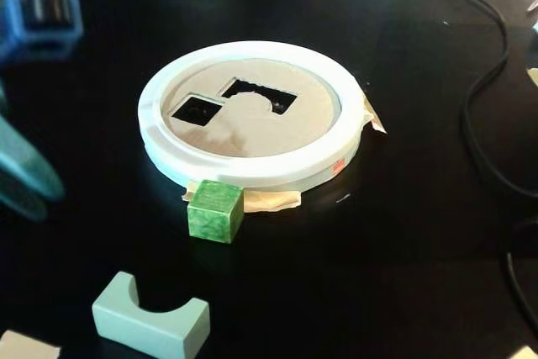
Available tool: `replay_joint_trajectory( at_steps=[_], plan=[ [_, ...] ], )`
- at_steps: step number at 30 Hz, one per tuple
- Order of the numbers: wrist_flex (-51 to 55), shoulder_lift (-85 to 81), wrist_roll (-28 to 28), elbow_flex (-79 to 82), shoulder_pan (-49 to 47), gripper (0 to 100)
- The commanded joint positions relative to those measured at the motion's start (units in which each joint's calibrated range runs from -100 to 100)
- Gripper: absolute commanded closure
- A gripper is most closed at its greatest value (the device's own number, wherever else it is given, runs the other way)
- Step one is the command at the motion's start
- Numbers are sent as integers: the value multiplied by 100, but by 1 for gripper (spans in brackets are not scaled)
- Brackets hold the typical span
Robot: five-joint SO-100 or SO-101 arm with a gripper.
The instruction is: Pick up the square block and drop it in corresponding square shaped hole
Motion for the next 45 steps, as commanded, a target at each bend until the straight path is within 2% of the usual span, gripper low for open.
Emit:
replay_joint_trajectory(
  at_steps=[1, 5, 8, 15, 26, 35, 45],
  plan=[
    [-82, -27, 0, -997, -128, 29],
    [-42, 135, -15, -1243, -140, 29],
    [-62, 1102, 24, -1871, -465, 29],
    [-52, 4425, -20, -4166, -1676, 29],
    [-22, 8813, -20, -6653, -2088, 29],
    [-22, 10390, -24, -7536, -2625, 29],
    [-32, 11035, -24, -7573, -2487, 30]
  ],
)
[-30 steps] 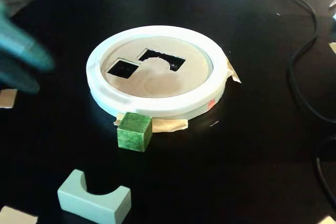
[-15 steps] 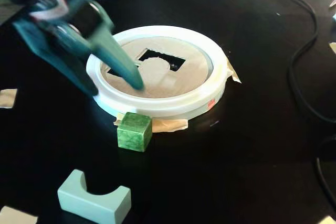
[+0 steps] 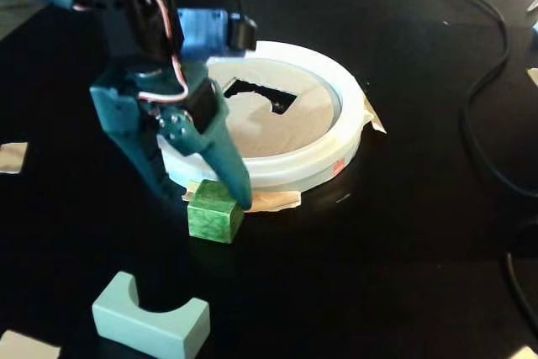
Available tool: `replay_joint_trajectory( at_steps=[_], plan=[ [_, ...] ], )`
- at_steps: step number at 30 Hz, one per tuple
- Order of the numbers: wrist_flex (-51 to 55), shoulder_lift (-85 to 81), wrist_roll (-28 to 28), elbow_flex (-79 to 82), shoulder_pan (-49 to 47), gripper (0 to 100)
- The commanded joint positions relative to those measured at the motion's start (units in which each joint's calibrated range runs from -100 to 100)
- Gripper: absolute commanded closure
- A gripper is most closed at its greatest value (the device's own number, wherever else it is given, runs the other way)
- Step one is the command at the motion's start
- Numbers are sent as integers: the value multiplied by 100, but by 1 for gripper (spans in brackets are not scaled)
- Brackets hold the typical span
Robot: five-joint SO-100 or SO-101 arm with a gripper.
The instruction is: Pick up the square block and drop it in corresponding square shaped hole
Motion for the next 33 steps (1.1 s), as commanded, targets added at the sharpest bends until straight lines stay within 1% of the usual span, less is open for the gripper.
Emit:
replay_joint_trajectory(
  at_steps=[1, 19, 24, 25, 28, 33],
  plan=[
    [-22, 139, -20, -437, 30, 30],
    [-112, 345, -20, -437, -95, 32],
    [-132, 345, -20, -437, -95, 51],
    [-132, 345, -20, -437, -95, 56],
    [-132, 345, -20, -437, -95, 59],
    [-122, 345, -20, -437, -107, 59]
  ],
)
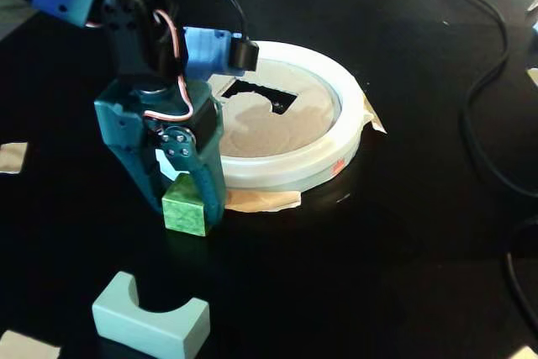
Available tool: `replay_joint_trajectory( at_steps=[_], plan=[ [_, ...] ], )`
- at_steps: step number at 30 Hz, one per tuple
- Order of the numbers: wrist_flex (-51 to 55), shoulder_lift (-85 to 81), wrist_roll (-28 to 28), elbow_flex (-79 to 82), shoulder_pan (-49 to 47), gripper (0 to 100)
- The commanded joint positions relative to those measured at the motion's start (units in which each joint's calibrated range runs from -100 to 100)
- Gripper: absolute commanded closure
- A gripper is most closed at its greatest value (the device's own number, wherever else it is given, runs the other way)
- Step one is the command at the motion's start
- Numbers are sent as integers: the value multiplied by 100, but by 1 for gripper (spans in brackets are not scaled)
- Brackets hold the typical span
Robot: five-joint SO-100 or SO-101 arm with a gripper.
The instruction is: Pick up the square block and drop it in corresponding square shaped hole
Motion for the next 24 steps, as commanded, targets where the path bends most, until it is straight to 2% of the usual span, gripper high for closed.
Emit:
replay_joint_trajectory(
  at_steps=[1, 6, 14, 24],
  plan=[
    [-93, -48, -20, -418, -87, 59],
    [-13, -155, -20, -409, -87, 63],
    [108, -1131, -20, -318, -100, 63],
    [1593, -3236, -34, -418, -100, 62]
  ],
)
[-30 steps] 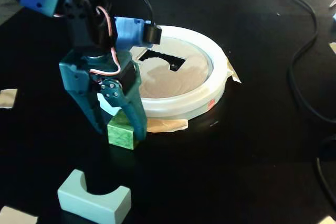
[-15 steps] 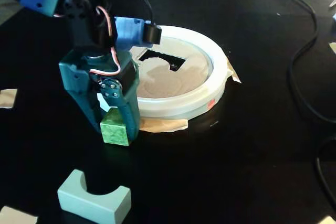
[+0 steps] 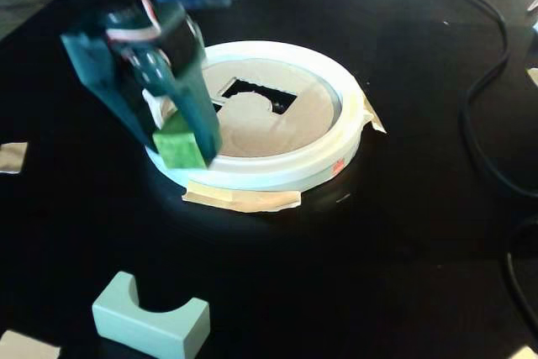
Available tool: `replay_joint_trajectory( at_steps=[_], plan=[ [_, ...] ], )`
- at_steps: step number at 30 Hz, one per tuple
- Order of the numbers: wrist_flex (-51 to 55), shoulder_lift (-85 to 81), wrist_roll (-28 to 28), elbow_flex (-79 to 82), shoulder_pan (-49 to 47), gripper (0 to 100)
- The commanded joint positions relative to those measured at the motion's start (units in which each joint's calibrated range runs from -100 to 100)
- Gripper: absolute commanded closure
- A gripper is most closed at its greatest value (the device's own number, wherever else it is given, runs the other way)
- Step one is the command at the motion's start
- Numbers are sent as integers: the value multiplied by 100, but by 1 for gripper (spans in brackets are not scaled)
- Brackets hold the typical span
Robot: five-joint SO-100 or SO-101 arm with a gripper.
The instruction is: Pick up the square block and drop it in corresponding square shaped hole
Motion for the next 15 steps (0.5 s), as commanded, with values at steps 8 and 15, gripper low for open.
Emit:
replay_joint_trajectory(
  at_steps=[8, 15],
  plan=[
    [926, -2000, -581, -371, -1063, 62],
    [815, -1812, -1177, -280, -2262, 62]
  ],
)
